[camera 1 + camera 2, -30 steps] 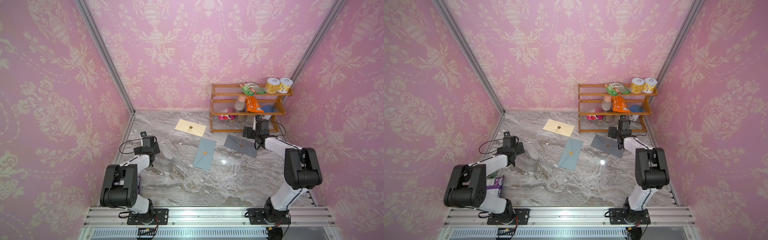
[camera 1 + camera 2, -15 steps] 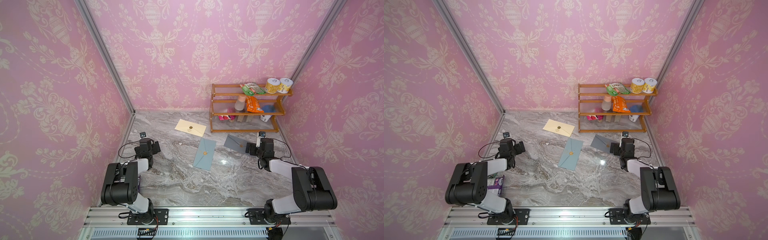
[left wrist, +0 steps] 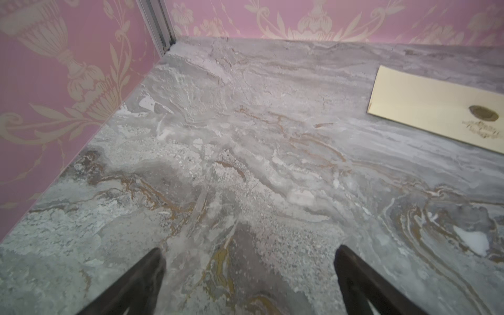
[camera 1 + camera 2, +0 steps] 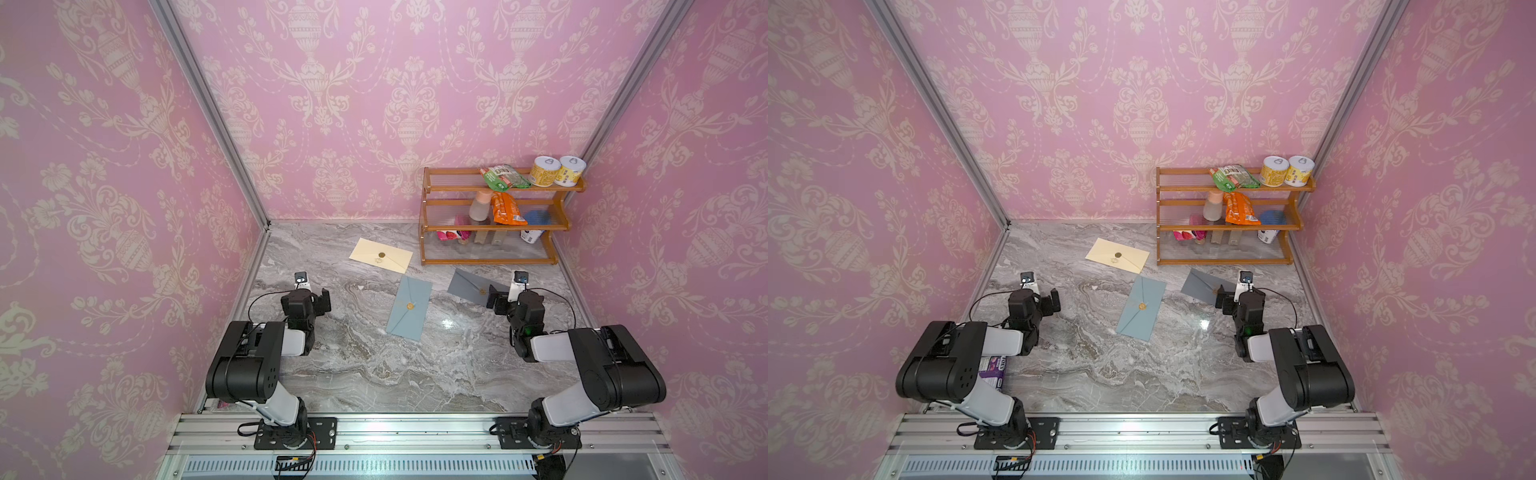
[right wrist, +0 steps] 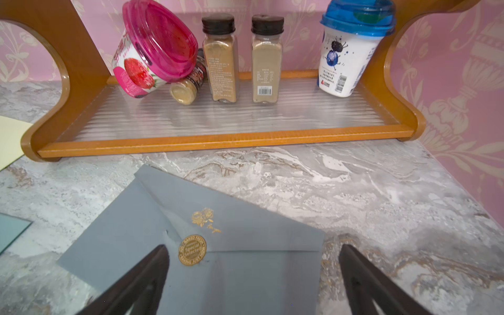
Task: Fold the letter paper in half and place it into the envelope
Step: Reset both arms
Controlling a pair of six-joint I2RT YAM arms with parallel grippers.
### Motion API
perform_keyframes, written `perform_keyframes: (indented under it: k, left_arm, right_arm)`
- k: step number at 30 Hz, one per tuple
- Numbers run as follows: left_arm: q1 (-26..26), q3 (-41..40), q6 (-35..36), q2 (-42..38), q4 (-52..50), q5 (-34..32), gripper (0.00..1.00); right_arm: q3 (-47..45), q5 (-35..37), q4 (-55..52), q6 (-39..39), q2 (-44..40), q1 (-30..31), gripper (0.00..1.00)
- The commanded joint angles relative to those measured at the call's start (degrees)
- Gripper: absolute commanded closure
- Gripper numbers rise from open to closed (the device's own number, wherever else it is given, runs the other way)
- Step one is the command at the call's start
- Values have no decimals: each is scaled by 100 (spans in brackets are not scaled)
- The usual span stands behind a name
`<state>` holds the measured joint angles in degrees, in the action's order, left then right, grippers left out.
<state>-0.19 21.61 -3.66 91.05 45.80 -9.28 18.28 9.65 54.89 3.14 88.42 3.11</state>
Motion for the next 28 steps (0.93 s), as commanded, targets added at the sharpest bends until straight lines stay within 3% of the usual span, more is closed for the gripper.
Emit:
perform_keyframes:
  k: [1,10,14,28]
  left_arm:
    - [51,35,238,24,371,184,1]
    - [91,81,208,-47,211,274,1]
    - [101,81,208,-43,221,279,1]
    - [109,81,206,-43,214,295,1]
  right_arm:
    - [114,19,261,-43,24,-4,0]
    - [90,-43,315,-73,17,-7,0]
    - [75,-817,332,-314,13,-28,0]
    - [210,-795,57,-143,6,-156,0]
